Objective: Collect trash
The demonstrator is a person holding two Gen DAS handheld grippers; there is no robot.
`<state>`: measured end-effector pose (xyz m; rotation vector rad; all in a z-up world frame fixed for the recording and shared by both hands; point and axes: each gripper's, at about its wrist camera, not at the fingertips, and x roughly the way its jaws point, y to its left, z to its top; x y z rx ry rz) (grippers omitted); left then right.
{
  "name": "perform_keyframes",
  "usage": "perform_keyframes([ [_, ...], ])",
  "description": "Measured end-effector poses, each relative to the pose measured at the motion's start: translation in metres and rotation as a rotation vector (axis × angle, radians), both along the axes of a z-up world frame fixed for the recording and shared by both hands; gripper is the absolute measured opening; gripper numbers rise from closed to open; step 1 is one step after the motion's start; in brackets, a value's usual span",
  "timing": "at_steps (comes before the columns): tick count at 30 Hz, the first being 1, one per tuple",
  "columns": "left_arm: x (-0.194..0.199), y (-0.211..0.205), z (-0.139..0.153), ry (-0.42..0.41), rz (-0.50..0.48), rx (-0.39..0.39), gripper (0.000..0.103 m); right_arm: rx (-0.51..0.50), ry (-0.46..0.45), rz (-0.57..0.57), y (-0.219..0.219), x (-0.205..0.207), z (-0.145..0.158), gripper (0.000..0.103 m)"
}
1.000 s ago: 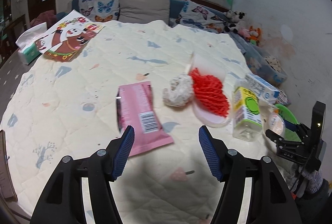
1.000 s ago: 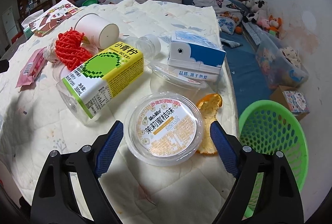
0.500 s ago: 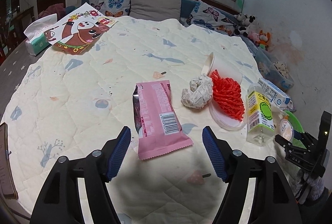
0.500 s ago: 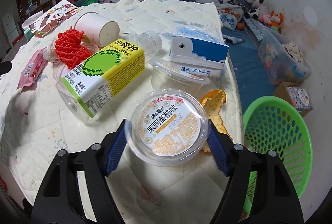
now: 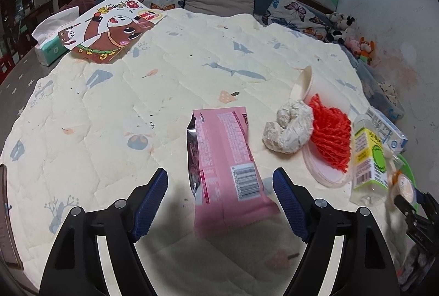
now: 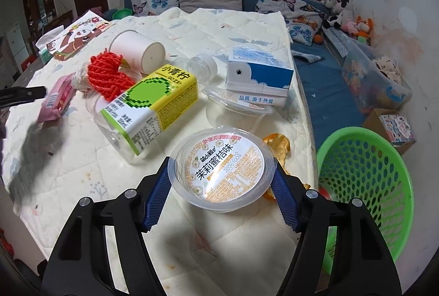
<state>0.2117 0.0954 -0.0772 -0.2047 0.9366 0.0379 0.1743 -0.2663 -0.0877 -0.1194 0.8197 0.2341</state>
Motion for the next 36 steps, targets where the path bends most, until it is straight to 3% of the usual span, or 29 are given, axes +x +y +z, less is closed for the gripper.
perform_keyframes([
  [8, 0.023, -0.004, -0.014, 0.037, -0.003, 0.036, 0.076, -0.004, -0.006, 0.018, 0.006, -0.007, 0.003, 0.069],
  [23, 0.025, -0.01, -0.021, 0.037, -0.031, 0.023, 0.032, 0.05, 0.017, 0.003, -0.002, -0.018, -0.006, 0.069],
  [24, 0.024, -0.01, -0.021, 0.033, -0.034, 0.017, 0.025, 0.053, 0.014, 0.003, -0.002, -0.019, -0.006, 0.069],
  [36, -0.009, -0.016, 0.007, -0.053, -0.065, -0.035, 0.021, 0.101, -0.012, -0.01, -0.01, -0.034, 0.003, 0.069],
])
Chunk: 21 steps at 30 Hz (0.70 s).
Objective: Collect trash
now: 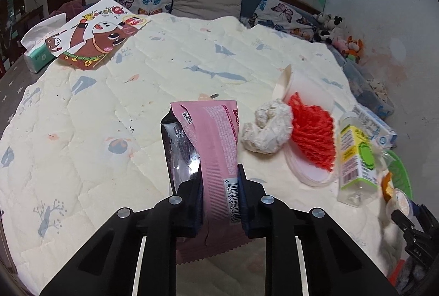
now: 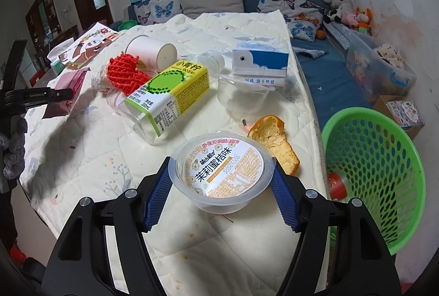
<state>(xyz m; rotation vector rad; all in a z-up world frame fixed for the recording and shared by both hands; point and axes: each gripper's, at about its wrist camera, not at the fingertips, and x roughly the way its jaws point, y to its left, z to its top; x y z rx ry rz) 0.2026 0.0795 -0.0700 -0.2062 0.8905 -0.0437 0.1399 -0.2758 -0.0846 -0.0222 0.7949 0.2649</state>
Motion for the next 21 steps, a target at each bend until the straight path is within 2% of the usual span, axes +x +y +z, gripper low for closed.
perform_keyframes([
  [6, -0.019, -0.023, 0.029, -0.064, -0.069, -0.017, 0.021, 0.014, -0.03, -0.025, -0.008, -0.007, 0.009, 0.069],
  [11, -0.024, -0.062, 0.048, -0.098, -0.168, -0.028, 0.021, 0.018, -0.046, -0.066, -0.022, -0.011, 0.015, 0.069],
  [21, -0.011, -0.155, 0.056, -0.092, -0.341, -0.043, 0.021, -0.009, -0.073, -0.166, -0.071, -0.018, 0.026, 0.069],
])
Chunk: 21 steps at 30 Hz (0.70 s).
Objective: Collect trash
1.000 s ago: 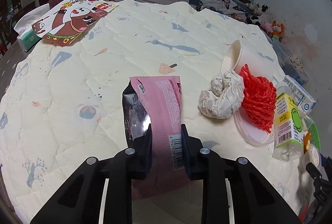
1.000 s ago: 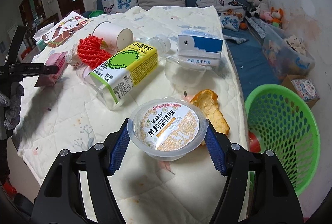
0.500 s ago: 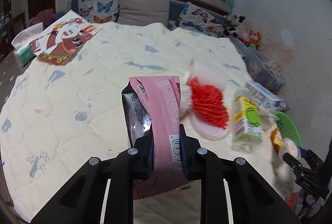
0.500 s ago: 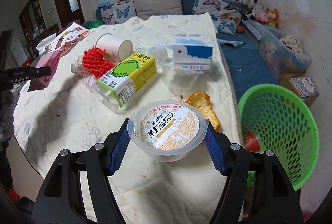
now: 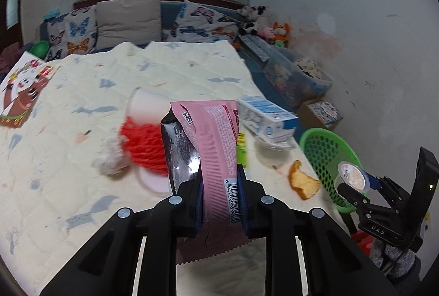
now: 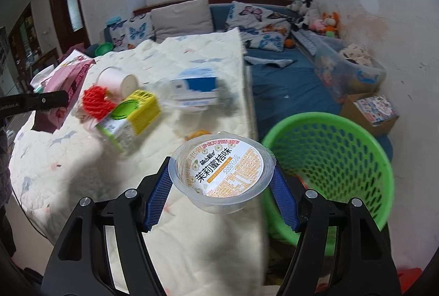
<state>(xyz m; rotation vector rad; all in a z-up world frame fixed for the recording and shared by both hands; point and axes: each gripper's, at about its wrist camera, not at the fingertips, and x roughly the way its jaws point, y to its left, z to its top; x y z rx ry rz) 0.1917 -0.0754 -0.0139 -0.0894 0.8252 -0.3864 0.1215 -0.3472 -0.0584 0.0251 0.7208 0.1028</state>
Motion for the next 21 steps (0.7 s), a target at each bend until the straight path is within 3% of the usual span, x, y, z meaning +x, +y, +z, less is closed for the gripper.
perform_keyframes([
  [9, 0.014, -0.07, 0.005, 0.017, -0.117, -0.009, 0.021, -0.023, 0.0, -0.104, -0.051, 0.001, 0.0, 0.069],
  [21, 0.023, -0.148, 0.003, 0.033, -0.235, 0.018, 0.021, -0.039, 0.052, -0.196, -0.097, 0.008, -0.021, 0.069],
])
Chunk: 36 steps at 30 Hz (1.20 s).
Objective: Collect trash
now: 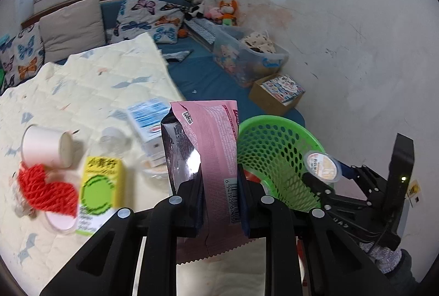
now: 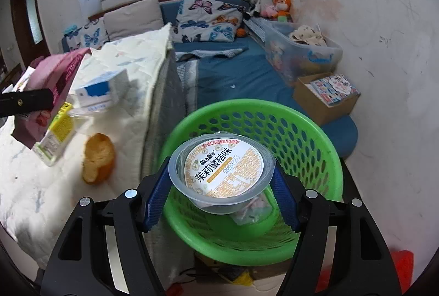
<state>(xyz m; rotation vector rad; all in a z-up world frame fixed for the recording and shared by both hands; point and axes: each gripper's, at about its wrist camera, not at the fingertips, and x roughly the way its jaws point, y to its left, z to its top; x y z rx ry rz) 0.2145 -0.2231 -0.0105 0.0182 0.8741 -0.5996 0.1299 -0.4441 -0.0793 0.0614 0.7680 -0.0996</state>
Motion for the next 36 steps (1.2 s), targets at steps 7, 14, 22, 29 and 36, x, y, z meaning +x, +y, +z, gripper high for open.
perform_keyframes([
  [7, 0.005, -0.028, -0.006, 0.013, -0.035, 0.02, 0.021, 0.005, 0.021, -0.025, -0.013, 0.003, -0.011, 0.069],
  [14, 0.01, -0.045, -0.011, 0.022, -0.056, 0.028, 0.021, 0.002, 0.035, -0.041, -0.021, 0.007, -0.016, 0.069],
  [22, 0.015, -0.064, -0.018, 0.03, -0.085, 0.024, 0.021, 0.0, 0.03, -0.06, -0.027, 0.002, -0.016, 0.077],
  [29, 0.022, -0.08, -0.028, 0.061, -0.109, 0.024, 0.021, 0.006, 0.022, -0.075, -0.032, -0.009, -0.014, 0.08],
  [36, 0.024, -0.098, -0.037, 0.084, -0.136, 0.02, 0.021, 0.011, 0.013, -0.09, -0.036, -0.022, -0.012, 0.081],
])
